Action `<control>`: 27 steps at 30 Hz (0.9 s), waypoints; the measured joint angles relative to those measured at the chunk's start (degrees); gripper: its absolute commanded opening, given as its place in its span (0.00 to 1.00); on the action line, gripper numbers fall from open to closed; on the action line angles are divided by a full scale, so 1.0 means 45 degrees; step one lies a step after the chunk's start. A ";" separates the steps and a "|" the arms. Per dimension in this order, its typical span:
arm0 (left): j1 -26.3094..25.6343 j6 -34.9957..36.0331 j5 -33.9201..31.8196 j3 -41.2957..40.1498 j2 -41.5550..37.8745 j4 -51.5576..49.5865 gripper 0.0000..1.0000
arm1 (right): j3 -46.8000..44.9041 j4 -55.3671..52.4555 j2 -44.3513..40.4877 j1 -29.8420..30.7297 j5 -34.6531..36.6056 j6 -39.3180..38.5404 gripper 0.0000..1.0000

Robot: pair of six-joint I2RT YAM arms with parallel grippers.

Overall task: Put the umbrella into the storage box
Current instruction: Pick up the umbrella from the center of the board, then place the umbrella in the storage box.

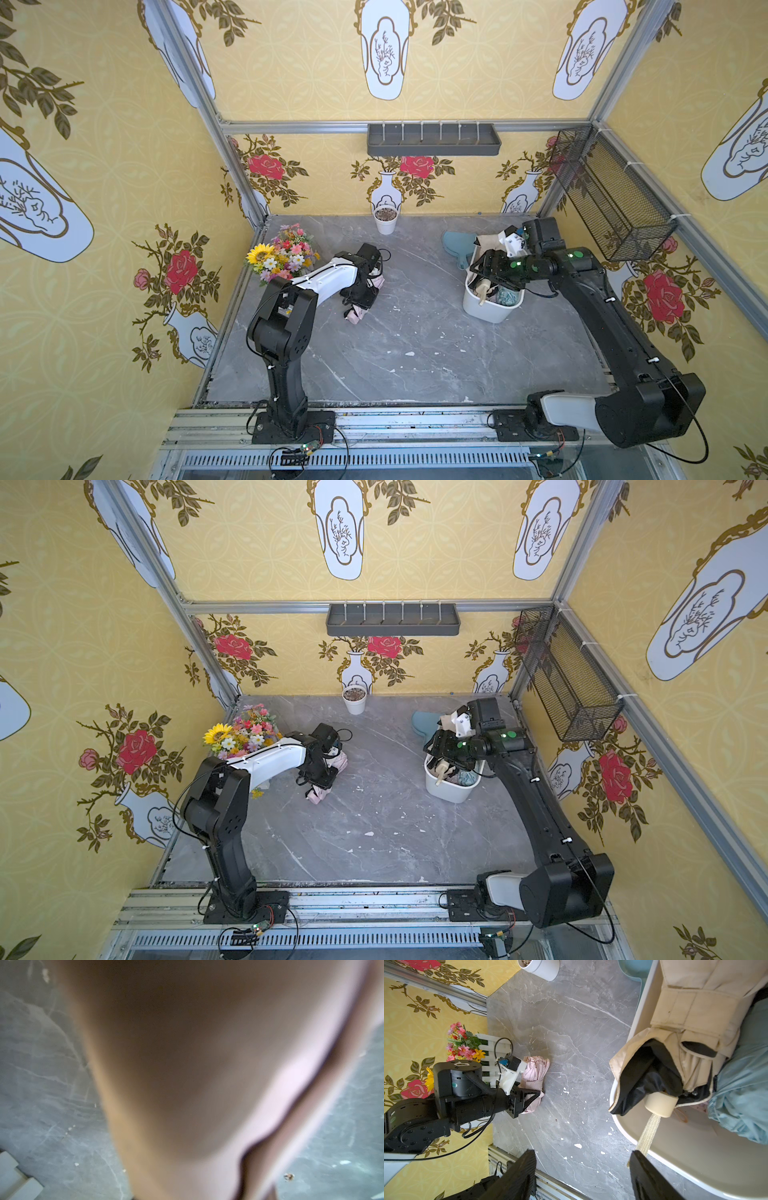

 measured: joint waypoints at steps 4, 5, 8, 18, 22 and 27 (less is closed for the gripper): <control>0.0000 -0.1030 0.1005 0.0228 -0.1326 -0.0214 0.30 | -0.0189 0.0010 -0.0029 0.0087 -0.0126 -0.0010 0.77; 0.0000 -0.1365 0.1355 0.0330 -0.1705 -0.0199 0.29 | -0.0277 0.0015 -0.0029 0.0126 -0.0272 -0.0024 0.78; 0.0000 -0.2424 0.2458 0.0602 -0.2744 0.0146 0.29 | -0.0801 0.0389 -0.0146 0.0238 -0.0942 -0.0102 0.79; -0.0005 -0.7771 0.7291 -0.0651 -0.4609 0.5887 0.25 | -0.3007 0.4216 -0.1098 0.2040 -0.3327 0.1219 0.82; -0.0238 -0.9122 0.8505 -0.0981 -0.4634 0.7878 0.25 | -0.2895 0.5765 -0.0918 0.2817 -0.3687 0.1957 0.82; -0.0821 -0.9292 0.9544 -0.0976 -0.4634 0.9044 0.25 | -0.2623 0.7669 -0.0636 0.3099 -0.3721 0.3094 0.81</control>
